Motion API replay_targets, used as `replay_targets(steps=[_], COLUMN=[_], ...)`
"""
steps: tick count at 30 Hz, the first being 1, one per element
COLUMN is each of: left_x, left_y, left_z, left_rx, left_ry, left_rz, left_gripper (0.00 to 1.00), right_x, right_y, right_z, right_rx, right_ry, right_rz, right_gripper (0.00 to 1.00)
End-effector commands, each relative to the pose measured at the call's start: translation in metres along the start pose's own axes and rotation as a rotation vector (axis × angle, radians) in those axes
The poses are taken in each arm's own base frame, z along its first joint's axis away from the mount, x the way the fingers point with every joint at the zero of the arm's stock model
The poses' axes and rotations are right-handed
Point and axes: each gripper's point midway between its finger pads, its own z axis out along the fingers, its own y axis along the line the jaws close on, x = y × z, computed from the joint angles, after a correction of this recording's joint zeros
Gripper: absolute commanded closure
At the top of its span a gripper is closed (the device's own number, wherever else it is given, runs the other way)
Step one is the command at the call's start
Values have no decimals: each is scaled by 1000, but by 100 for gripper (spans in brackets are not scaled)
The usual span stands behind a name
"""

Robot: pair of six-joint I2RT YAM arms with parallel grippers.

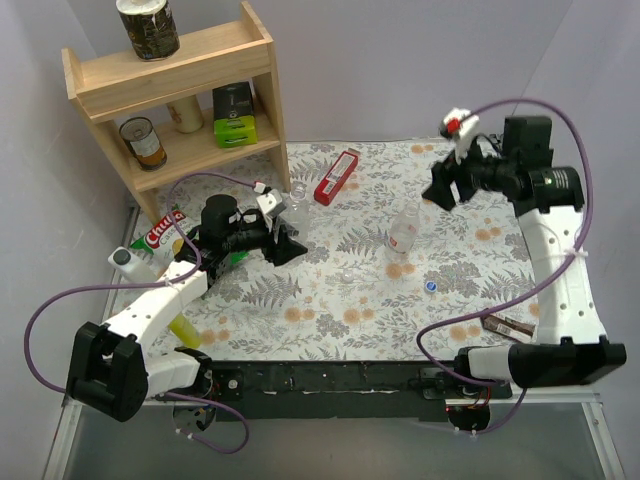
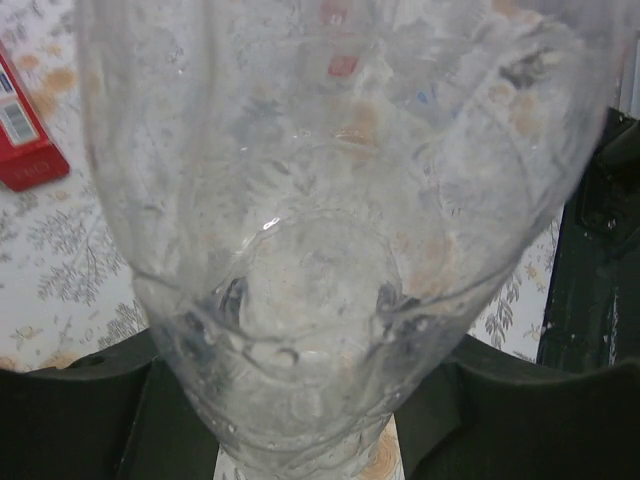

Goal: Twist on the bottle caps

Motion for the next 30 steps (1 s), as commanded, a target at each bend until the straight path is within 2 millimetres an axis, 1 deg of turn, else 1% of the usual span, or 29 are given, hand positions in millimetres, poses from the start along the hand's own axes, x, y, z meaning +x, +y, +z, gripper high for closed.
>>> replay_targets(steps=[1,2,3,4,5,6,7,8,9,10,12,13,14,15,16,17,20,21,26,27,28,30], left_x=[-46,-54,-54,-55,-56,-57,-57,-56,-53,-52,-49,-48,-45,-43,-45,-43,-42,-41,-41,-42,-42,-41], left_y=[-4,-2,-2,0,0,-1,-2,-4,-6,-7,-5,-3,0,3,5,7,14,16,24,24,25,26], left_z=[-13,-15,-17,-18,-19,-21,-21,-21,-22,-23,-23,-24,-24,-23,-23,-23,-21,-20,-16,-15,-15,-15], left_rx=[-17,-30,-43,-59,-63,-67,-61,-47,-40,-39,-55,-62,-75,-81,-90,-96,-111,-116,-130,-131,-132,-138], left_ry=[-25,-30,-19,-13,-10,-4,-4,1,21,27,41,45,60,72,74,83,100,108,119,117,118,121], left_rz=[76,91,81,75,62,52,49,52,37,32,28,31,28,37,47,44,60,63,70,69,71,75], left_gripper=[100,100,100,100,100,100,100,100,100,100,100,100,100,100,100,100,100,100,100,100,100,100], right_x=[111,125,159,176,193,206,232,243,249,269,280,292,298,301,309,317,328,329,337,342,342,345], right_y=[-18,-20,-15,-22,-22,-20,-12,-8,-10,0,-4,3,5,2,8,7,6,7,14,18,24,28], right_z=[-28,-30,-27,-31,-29,-28,-23,-21,-18,-13,-6,0,3,8,13,16,26,28,42,41,45,45], right_rx=[78,80,58,70,60,50,4,-15,-11,-33,-15,-38,-48,-46,-68,-76,-104,-120,-160,-169,-194,-202], right_ry=[194,207,256,278,299,318,356,371,368,387,374,382,389,386,400,419,430,431,450,459,461,469], right_rz=[-32,-34,-2,-19,-31,-40,-58,-63,-86,-66,-108,-113,-141,-169,-180,-194,-207,-217,-271,-272,-299,-317], right_gripper=[27,28,30,32,33,34,34,34,34,33,29,28,27,27,27,27,29,31,32,34,34,36])
